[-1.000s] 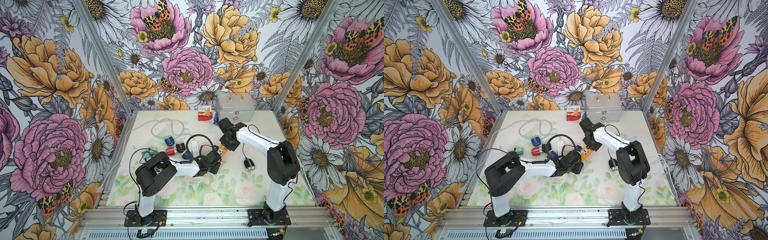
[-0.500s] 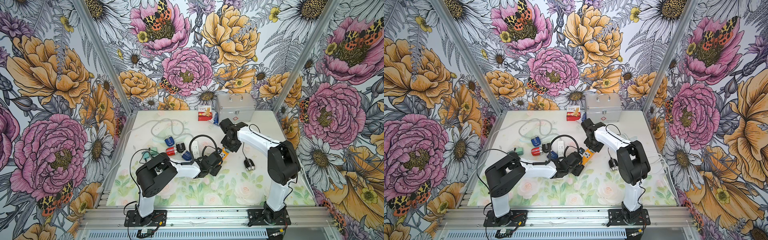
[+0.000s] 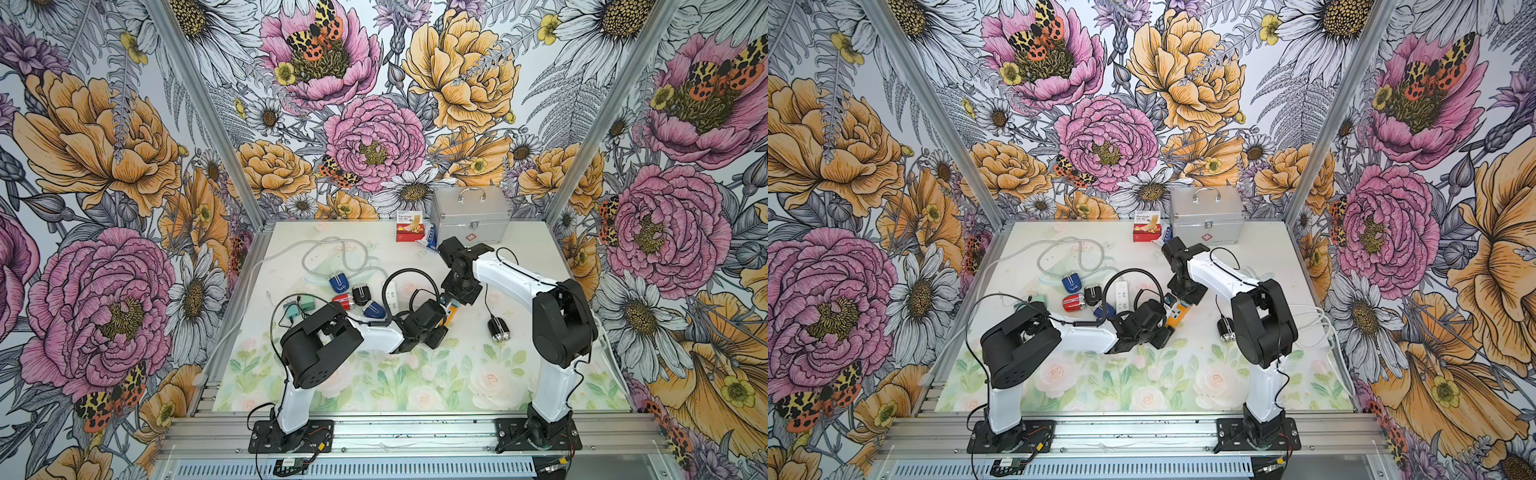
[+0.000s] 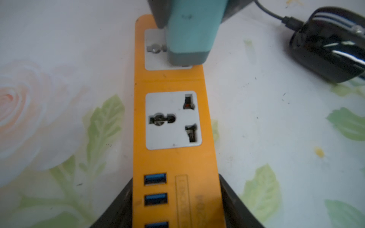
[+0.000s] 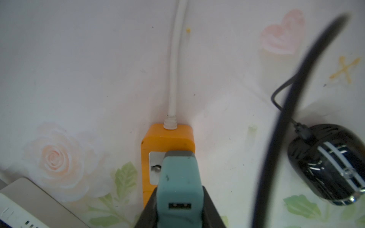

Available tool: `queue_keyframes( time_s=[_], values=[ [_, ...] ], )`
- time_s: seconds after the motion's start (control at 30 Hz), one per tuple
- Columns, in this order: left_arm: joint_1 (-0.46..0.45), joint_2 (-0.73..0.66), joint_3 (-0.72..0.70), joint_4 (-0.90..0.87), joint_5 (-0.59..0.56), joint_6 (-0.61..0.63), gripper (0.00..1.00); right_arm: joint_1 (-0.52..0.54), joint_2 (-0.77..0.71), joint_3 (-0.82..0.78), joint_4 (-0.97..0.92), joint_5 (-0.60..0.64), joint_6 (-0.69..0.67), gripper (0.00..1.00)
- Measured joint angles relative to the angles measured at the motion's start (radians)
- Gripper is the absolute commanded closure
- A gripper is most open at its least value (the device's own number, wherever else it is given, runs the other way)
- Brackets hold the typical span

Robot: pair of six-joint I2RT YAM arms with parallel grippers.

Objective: Unplug the electric shaver
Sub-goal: Remove the plug from the socket, then move the socket to the center of the board.

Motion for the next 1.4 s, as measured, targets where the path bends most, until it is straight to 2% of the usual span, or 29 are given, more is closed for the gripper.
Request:
queue_keyframes(
  time_s=[0.17,0.43,0.87,1.2,1.4],
  values=[
    [0.005,0.010,0.002,0.023,0.009,0.001,0.69,-0.006,0.001,0.003,-0.010,0.006,0.001,1.00],
    [0.006,0.011,0.002,0.025,0.012,-0.002,0.82,-0.005,0.000,0.004,-0.012,0.012,0.018,1.00],
    [0.001,0.012,0.034,-0.037,0.018,-0.044,0.88,-0.004,-0.060,-0.011,-0.008,-0.010,0.115,1.00],
    [-0.009,0.015,0.047,-0.062,-0.019,-0.057,0.88,-0.030,-0.070,-0.018,-0.020,-0.044,0.111,1.00],
    [-0.003,0.031,0.084,-0.101,-0.038,-0.090,0.88,-0.075,-0.115,-0.021,-0.027,-0.031,0.056,1.00]
  ],
)
